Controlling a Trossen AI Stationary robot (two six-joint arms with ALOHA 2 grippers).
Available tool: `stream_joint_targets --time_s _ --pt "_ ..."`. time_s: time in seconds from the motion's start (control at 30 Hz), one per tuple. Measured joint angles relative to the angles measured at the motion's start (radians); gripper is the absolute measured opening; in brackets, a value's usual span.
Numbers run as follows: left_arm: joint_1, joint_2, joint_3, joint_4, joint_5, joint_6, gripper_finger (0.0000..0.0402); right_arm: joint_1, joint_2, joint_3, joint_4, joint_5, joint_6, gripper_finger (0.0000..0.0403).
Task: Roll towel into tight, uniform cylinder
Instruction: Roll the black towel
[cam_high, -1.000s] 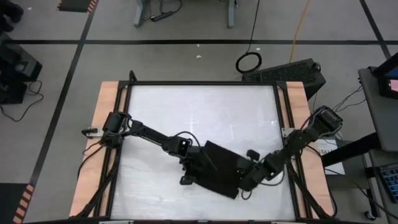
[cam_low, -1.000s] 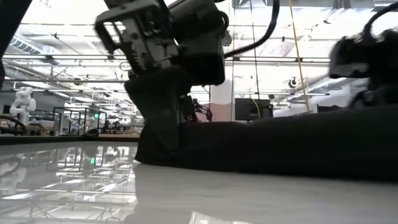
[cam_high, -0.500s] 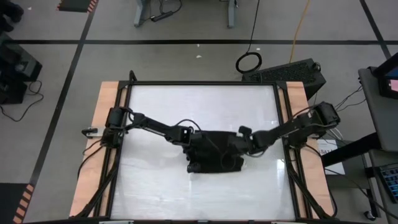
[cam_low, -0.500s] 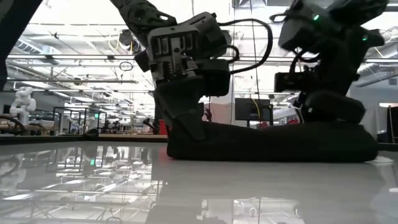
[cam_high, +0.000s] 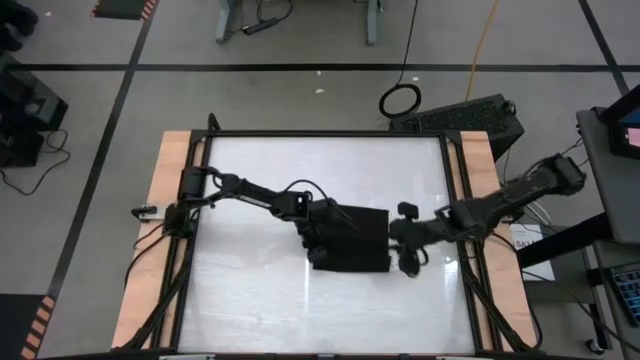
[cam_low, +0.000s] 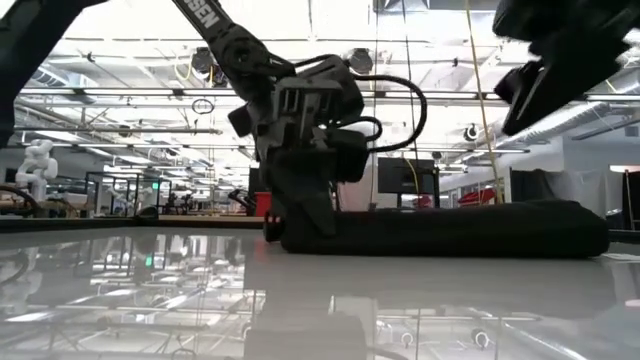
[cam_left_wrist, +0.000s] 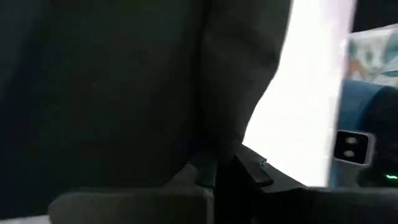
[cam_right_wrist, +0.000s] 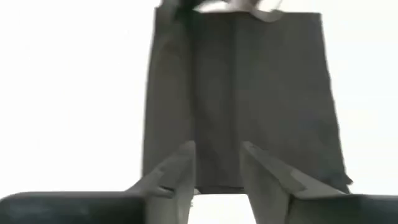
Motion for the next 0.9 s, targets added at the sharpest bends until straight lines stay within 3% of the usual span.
stream_joint_targets --time_s 0.23,0.4,0.57,0.9 --pt "0.004 0.047 0.005 0.058 0.08 -0.036 0.0022 0.209 0.092 0.0 0.029 0.113 0.083 0.022" --pt "0.011 0.05 0.004 0.073 0.122 -0.035 0.0022 0.291 0.235 0.0 0.044 0.215 0.141 0.0261" --pt "0.022 0.052 0.003 0.073 0.133 -0.045 0.0022 0.317 0.342 0.001 0.093 0.329 0.184 0.0274" --pt "0.027 0.052 0.001 0.066 0.136 -0.058 0.0022 0.322 0.461 -0.017 0.141 0.329 0.286 0.0251"
